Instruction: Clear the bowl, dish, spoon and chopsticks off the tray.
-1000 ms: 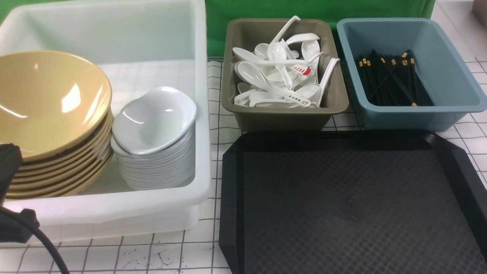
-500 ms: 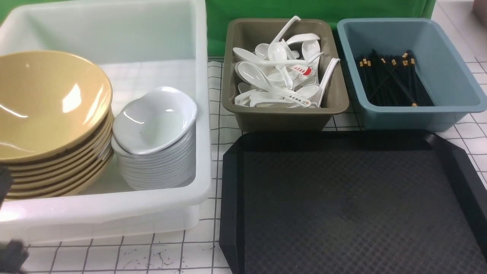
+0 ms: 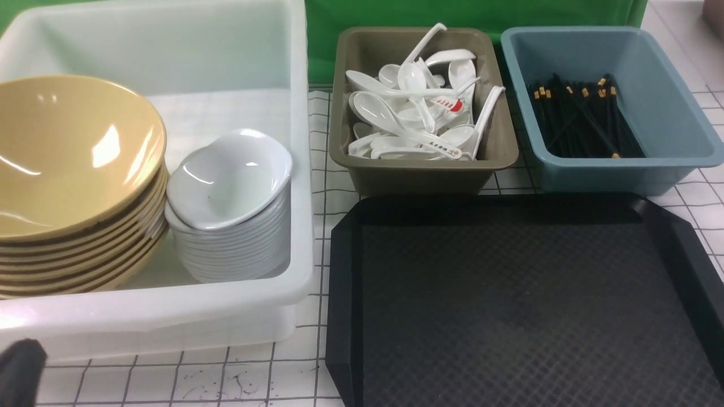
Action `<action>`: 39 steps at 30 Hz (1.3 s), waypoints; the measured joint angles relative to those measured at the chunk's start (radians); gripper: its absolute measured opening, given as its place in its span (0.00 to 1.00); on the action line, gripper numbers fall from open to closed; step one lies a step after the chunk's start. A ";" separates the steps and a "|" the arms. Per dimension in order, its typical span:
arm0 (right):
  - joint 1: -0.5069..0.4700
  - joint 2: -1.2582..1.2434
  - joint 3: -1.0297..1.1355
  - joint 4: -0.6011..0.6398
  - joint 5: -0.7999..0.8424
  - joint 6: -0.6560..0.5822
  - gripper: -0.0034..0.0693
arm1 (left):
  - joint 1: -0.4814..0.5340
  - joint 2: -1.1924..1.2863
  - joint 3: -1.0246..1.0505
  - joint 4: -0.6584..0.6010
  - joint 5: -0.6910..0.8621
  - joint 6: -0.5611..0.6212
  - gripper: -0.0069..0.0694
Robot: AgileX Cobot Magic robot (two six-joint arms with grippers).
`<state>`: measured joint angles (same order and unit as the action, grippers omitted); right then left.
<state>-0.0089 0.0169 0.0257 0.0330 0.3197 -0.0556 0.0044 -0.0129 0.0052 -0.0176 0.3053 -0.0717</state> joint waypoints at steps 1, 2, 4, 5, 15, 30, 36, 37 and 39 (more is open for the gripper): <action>0.000 0.000 0.000 0.000 0.000 0.000 0.13 | -0.002 0.000 0.012 -0.004 -0.005 0.001 0.07; 0.000 0.000 0.000 0.000 0.000 0.000 0.13 | -0.003 0.000 0.018 -0.008 -0.006 0.003 0.07; 0.000 0.000 0.000 0.000 0.000 0.000 0.13 | -0.006 0.000 0.020 -0.009 0.002 0.004 0.07; 0.000 0.000 0.000 0.000 0.000 0.000 0.13 | -0.007 0.000 0.020 -0.010 0.008 0.005 0.07; 0.000 0.000 0.000 0.000 0.000 0.000 0.15 | -0.014 0.000 0.020 -0.015 0.019 0.025 0.07; 0.000 0.000 0.000 0.000 0.000 0.000 0.15 | -0.014 0.000 0.020 -0.016 0.019 0.025 0.07; 0.000 0.000 0.000 0.000 0.000 0.000 0.16 | -0.014 0.000 0.020 -0.016 0.019 0.025 0.07; 0.000 0.000 0.000 0.000 0.000 0.000 0.17 | -0.014 0.000 0.020 -0.016 0.019 0.025 0.07; 0.000 0.000 0.000 0.000 0.000 0.000 0.17 | -0.014 0.000 0.020 -0.016 0.019 0.025 0.07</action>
<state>-0.0089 0.0169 0.0257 0.0330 0.3197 -0.0556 -0.0093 -0.0129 0.0255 -0.0333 0.3244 -0.0469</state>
